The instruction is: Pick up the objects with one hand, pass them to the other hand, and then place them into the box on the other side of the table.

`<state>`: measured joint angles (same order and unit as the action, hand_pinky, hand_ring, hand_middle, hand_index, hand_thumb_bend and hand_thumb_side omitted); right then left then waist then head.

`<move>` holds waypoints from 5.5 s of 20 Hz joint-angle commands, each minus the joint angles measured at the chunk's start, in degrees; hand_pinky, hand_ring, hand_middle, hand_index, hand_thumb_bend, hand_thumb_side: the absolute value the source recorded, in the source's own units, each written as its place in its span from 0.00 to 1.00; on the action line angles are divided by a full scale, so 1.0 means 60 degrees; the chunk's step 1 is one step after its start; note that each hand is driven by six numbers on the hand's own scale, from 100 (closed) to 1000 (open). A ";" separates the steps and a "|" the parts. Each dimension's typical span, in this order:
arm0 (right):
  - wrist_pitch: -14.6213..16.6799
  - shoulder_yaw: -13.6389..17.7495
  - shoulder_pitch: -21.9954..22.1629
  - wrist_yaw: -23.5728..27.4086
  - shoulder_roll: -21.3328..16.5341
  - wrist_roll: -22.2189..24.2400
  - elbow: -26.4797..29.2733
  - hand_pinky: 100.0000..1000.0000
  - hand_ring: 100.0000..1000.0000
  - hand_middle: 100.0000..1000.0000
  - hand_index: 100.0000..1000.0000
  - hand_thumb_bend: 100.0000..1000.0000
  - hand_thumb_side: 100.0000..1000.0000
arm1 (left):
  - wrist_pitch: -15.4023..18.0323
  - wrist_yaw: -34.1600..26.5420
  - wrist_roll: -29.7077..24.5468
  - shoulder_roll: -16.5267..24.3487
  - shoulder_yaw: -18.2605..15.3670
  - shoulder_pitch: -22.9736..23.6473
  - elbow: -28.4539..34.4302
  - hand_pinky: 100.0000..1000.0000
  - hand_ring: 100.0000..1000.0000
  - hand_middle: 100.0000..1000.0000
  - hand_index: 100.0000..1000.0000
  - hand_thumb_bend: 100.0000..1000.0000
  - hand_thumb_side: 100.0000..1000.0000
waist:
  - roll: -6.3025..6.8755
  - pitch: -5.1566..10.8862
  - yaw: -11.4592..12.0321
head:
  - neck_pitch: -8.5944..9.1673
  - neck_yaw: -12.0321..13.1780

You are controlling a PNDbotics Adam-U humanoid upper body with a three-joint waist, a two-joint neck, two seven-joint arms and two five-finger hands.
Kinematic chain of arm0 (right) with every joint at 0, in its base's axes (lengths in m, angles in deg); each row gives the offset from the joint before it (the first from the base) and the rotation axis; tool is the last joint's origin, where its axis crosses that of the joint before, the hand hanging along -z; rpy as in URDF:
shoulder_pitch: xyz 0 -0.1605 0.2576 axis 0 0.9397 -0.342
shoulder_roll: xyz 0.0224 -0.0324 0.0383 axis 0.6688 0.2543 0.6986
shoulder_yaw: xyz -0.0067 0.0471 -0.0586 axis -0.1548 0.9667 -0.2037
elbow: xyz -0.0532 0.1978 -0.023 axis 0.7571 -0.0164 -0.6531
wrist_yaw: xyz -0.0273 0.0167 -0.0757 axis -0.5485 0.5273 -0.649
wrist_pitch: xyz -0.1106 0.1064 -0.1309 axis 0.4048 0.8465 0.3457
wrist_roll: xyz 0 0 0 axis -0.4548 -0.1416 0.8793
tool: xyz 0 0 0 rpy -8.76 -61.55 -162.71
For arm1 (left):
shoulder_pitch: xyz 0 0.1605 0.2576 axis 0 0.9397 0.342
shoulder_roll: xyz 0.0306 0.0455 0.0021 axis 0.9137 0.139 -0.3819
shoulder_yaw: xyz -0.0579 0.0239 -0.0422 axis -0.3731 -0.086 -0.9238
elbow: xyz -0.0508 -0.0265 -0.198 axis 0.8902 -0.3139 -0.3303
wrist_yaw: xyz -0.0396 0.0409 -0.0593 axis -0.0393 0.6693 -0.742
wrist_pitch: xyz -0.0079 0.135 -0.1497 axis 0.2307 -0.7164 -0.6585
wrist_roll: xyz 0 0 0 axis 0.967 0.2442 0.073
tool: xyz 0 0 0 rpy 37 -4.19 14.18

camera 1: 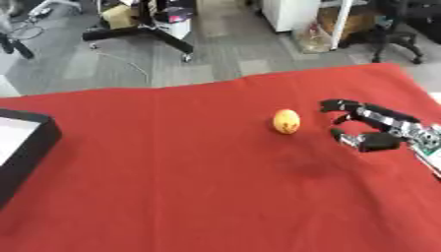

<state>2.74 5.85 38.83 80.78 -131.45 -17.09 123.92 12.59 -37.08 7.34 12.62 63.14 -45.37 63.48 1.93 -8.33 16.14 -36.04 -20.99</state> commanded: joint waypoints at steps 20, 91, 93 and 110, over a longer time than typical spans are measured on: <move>-0.0328 -0.0193 -0.0883 -0.0861 -0.0329 -0.1605 0.0170 0.79 0.98 0.99 0.91 0.00 0.53 | 0.0451 -0.0412 -0.0161 -0.0195 0.0307 -0.0497 0.0183 0.47 0.45 0.48 0.72 0.36 0.59 | 0.0014 -0.0365 0.0474 | 0.0340 -0.0056; -0.1248 -0.0545 -0.1076 -0.3103 0.0207 -0.2135 -0.0829 0.74 0.89 0.88 0.89 0.00 0.42 | 0.0931 -0.0557 -0.0164 -0.0159 0.0421 -0.0524 0.0183 0.45 0.47 0.48 0.72 0.35 0.60 | 0.0120 -0.0453 0.0410 | 0.0397 -0.0334; -0.1382 -0.0486 -0.1086 -0.3175 0.0215 -0.2099 -0.0834 0.74 0.88 0.86 0.88 0.00 0.37 | 0.0941 -0.0551 -0.0165 -0.0158 0.0421 -0.0526 0.0183 0.45 0.47 0.48 0.72 0.36 0.60 | 0.0122 -0.0459 0.0404 | 0.0398 -0.0341; -0.2638 -0.0339 -0.1065 -0.4376 0.0249 -0.4281 -0.0843 0.59 0.66 0.37 0.24 0.00 0.00 | 0.0964 -0.0531 -0.0138 -0.0157 0.0412 -0.0514 0.0183 0.44 0.46 0.48 0.73 0.34 0.60 | 0.0109 -0.0454 0.0387 | 0.0404 -0.0364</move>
<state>-12.78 3.03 32.68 54.69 -128.21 -41.37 118.58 18.21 -40.03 6.42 10.86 65.62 -47.65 63.48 2.00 -10.99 18.54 -34.31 -22.98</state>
